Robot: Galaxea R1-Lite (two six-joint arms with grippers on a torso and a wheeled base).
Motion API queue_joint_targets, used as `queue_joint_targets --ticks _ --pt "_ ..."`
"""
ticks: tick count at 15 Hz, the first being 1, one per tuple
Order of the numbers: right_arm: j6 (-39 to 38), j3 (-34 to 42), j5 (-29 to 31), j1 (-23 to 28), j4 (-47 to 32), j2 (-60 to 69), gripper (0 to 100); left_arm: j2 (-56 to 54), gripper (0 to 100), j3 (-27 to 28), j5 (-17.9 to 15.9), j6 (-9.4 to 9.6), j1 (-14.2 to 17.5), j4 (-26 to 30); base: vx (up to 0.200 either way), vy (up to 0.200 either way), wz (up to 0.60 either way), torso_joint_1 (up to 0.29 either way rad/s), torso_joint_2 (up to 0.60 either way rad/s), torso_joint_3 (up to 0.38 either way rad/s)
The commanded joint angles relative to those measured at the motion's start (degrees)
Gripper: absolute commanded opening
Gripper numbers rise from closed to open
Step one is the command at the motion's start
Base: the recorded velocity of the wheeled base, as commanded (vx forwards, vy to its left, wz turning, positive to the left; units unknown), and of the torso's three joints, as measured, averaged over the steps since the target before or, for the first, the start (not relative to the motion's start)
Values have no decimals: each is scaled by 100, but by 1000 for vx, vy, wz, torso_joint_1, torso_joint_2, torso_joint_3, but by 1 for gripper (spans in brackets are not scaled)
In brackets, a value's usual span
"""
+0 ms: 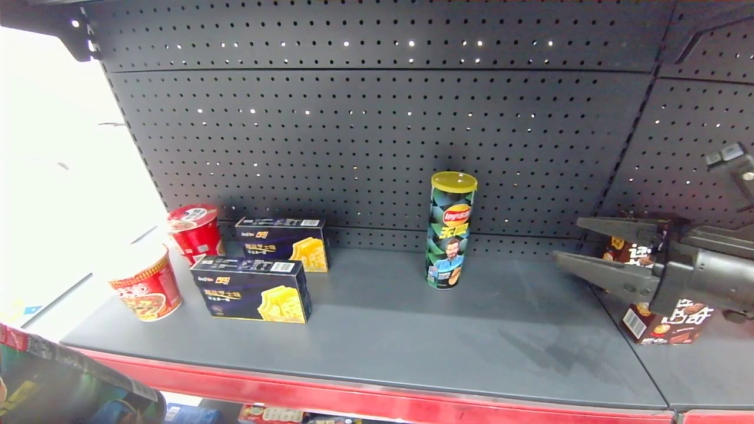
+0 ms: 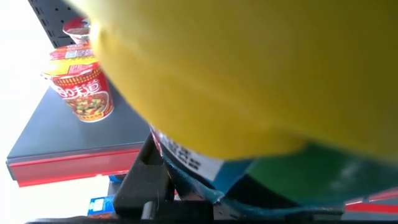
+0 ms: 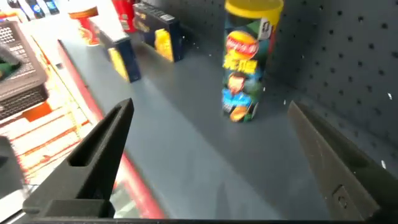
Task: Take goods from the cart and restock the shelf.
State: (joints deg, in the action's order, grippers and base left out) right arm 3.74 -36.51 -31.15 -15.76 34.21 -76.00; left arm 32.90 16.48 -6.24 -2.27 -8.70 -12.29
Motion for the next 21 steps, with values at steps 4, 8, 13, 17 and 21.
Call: queue_joint_targets --ticks 4,8,13,17,21 --pt "-14 -603 -1007 240 200 -1260 100 -12 0 -22 0 -2 -17 -2 0 0 0 0 0 0" --pt "-14 -787 -1429 188 174 -1805 100 -3 0 -22 -9 -204 -35 -2 0 0 0 0 0 0" --pt "-14 -1218 -1429 126 156 -2358 100 -3 0 -31 -53 -283 -149 -2 0 0 0 0 0 0" --pt "12 -1420 -1429 144 165 -2798 100 6 0 -5 -61 -283 -149 -10 0 0 0 0 0 0" --pt "12 -1781 -1420 214 156 -3176 100 14 0 4 -61 -283 -149 -10 0 0 0 0 0 0"
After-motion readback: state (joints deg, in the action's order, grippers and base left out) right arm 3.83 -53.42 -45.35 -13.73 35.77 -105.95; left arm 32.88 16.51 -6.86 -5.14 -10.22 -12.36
